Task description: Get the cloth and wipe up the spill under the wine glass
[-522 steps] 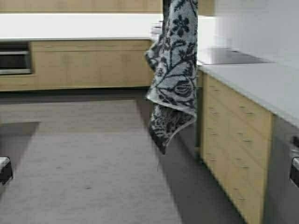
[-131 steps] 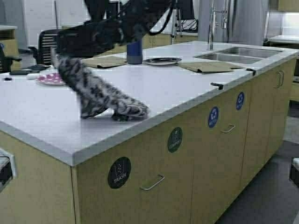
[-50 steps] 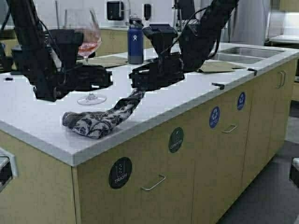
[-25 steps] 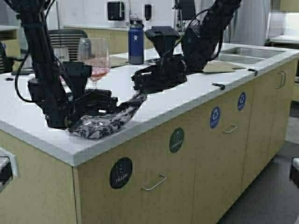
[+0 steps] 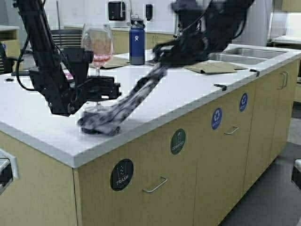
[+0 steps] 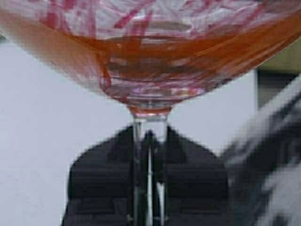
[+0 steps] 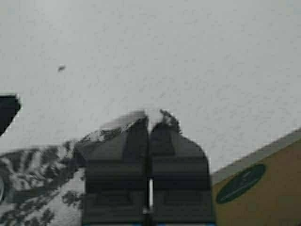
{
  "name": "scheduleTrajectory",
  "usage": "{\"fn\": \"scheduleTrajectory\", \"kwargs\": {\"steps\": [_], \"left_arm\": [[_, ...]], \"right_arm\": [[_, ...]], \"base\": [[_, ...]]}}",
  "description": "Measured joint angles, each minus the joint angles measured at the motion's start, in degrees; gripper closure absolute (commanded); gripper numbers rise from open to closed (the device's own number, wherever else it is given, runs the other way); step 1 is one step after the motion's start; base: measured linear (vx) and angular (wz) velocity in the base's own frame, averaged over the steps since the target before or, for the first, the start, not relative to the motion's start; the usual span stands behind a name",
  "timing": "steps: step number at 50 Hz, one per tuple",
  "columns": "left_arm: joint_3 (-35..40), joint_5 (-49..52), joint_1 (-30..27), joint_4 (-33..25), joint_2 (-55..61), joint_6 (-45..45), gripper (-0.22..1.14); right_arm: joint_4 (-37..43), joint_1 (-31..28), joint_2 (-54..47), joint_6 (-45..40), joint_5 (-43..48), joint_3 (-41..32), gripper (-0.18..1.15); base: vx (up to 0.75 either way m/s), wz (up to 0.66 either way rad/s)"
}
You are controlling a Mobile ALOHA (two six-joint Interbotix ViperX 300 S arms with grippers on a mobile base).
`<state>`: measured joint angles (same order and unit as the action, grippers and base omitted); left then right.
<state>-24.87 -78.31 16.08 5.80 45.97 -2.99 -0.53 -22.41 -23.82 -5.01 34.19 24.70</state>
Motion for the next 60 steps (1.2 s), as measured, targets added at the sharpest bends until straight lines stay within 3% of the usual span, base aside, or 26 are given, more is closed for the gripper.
{"fn": "scheduleTrajectory", "kwargs": {"steps": [14,23,47,52,60], "left_arm": [[5.2,0.0,0.2,4.1,2.1,-1.2,0.84],[9.7,0.2,0.5,5.5,6.1,-2.2,0.84],[11.5,-0.2,1.1,6.4,9.6,-1.8,0.83],[11.6,-0.4,1.3,6.6,10.7,-1.8,0.8],[11.8,-1.4,1.4,6.6,12.0,-1.8,0.62]], "right_arm": [[3.3,6.7,11.3,-0.1,6.8,7.0,0.91],[3.3,6.7,14.8,-0.1,8.8,9.3,0.91],[3.3,6.6,15.6,0.0,9.1,10.1,0.91],[3.2,6.3,15.6,0.0,9.1,10.4,0.91],[3.1,6.2,15.6,0.0,9.1,10.5,0.91]], "base": [[0.0,0.0],[0.0,0.0],[0.0,0.0],[0.0,0.0],[0.0,0.0]]}}
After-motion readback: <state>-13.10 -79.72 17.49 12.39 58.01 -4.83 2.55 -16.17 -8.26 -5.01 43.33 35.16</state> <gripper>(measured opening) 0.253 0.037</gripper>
